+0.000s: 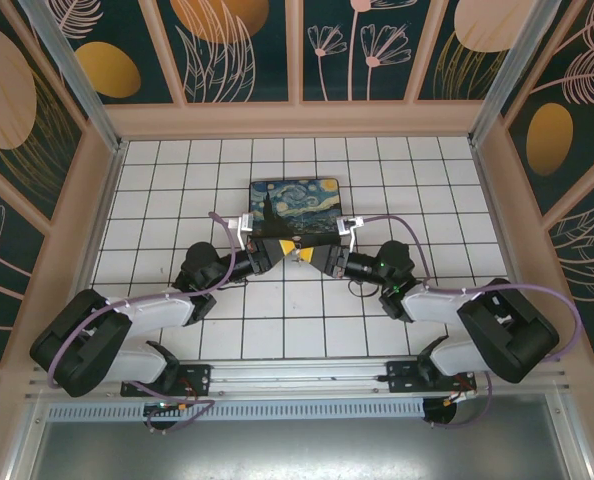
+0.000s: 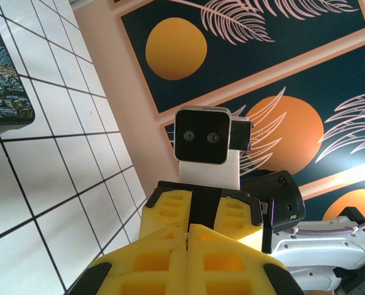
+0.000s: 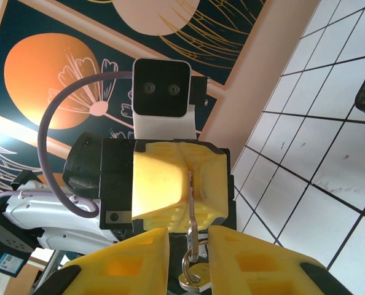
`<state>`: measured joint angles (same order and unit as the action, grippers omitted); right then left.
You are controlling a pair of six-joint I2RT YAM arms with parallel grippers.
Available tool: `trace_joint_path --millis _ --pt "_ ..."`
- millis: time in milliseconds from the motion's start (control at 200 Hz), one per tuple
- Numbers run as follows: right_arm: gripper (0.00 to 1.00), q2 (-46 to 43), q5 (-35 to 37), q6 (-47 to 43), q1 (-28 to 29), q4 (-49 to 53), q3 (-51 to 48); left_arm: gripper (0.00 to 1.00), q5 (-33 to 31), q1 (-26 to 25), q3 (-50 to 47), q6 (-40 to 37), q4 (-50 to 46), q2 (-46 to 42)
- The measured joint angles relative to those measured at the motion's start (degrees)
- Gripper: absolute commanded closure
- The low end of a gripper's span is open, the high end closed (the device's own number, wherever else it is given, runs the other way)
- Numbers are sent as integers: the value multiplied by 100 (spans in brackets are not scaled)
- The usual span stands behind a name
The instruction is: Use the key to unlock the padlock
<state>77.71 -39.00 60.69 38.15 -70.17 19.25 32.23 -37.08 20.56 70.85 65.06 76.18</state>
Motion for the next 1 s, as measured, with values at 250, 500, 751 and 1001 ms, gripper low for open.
trace_joint_path --millis 250,500,751,1001 --pt "79 140 0 122 44 -210 0 100 -24 0 -33 42 146 22" --pt "89 240 0 199 59 -369 0 100 -72 0 -37 63 219 37" --pt "96 352 20 323 63 -518 0 100 -140 0 -74 63 247 39" --pt "97 317 22 326 68 -501 -2 31 -177 0 -74 -42 -26 31"
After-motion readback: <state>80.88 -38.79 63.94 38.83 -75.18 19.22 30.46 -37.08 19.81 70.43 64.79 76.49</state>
